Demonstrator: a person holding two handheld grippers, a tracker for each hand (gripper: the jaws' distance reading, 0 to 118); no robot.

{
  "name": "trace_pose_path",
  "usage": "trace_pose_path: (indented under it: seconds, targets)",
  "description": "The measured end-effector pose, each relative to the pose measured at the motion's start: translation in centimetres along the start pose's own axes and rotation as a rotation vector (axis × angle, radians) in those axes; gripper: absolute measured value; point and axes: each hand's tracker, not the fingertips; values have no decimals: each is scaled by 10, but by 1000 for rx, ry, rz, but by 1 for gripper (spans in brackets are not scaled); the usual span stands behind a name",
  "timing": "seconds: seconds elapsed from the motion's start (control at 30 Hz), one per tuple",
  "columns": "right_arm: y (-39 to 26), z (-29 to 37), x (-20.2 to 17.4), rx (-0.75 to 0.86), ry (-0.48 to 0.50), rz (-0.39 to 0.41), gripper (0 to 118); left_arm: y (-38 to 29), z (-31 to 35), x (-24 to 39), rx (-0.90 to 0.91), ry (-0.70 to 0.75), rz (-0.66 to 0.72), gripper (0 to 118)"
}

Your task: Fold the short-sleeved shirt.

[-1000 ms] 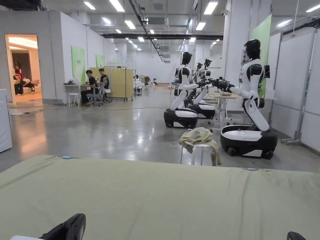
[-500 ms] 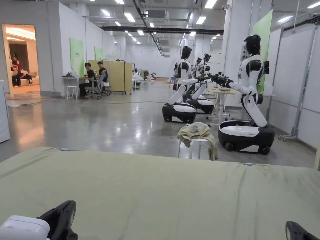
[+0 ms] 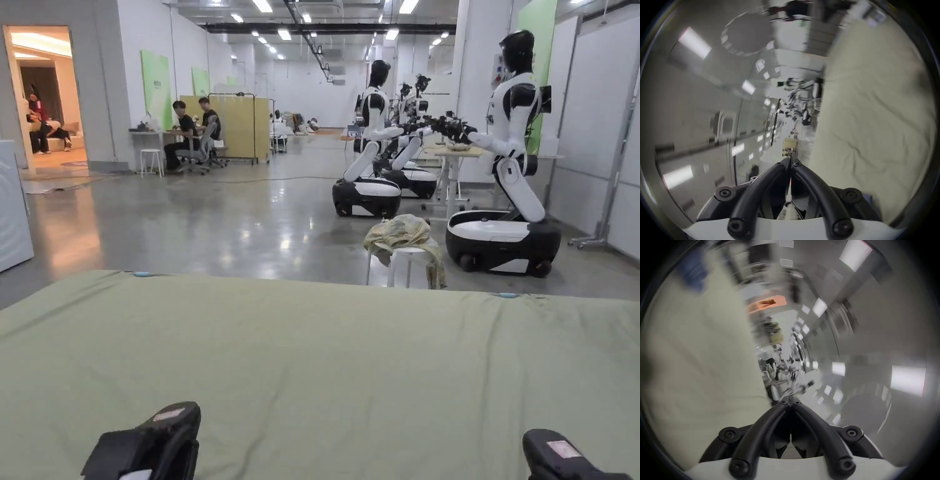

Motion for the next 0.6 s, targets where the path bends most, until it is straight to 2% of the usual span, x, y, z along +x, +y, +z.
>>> trace_pose_path:
  seconds: [0.07,0.13,0.17,0.2,0.23,0.27,0.33,0.4,0.43,0.5,0.53,0.6]
  targets:
    - [-2,14,-7,101,67,157,0,-2,11,5,77,-45,-107,3]
    - [-3,21,-15,132,124,185,0,-2,14,5,81,-75,-87,3]
    - [-7,23,-18,137,122,191,0,-2,14,4,68,-96,-84,3]
    - [-3,23,-19,121,111,166,0,-4,14,5,66,-94,-96,3]
    - [0,22,-18,103,113,131,0,-3,13,11,49,-12,-123,2]
    - [2,19,-15,63,116,53,0,-1,12,13,31,33,-98,2]
    - [-6,17,-14,30,123,-58,0,3,17,2,43,-44,25,2]
    - [-5,17,-11,-2,53,-116,0,9,21,-7,39,-6,227,2]
    - [-7,15,-6,-59,11,-203,0,11,21,-18,14,-18,395,2]
    - [-9,8,13,-182,25,-563,0,3,23,-45,7,-31,766,2]
    - [-13,7,22,-229,37,-776,0,-3,24,-53,14,-35,924,2]
    - [-26,6,31,-286,33,-1123,0,-27,20,-55,21,-28,1126,2]
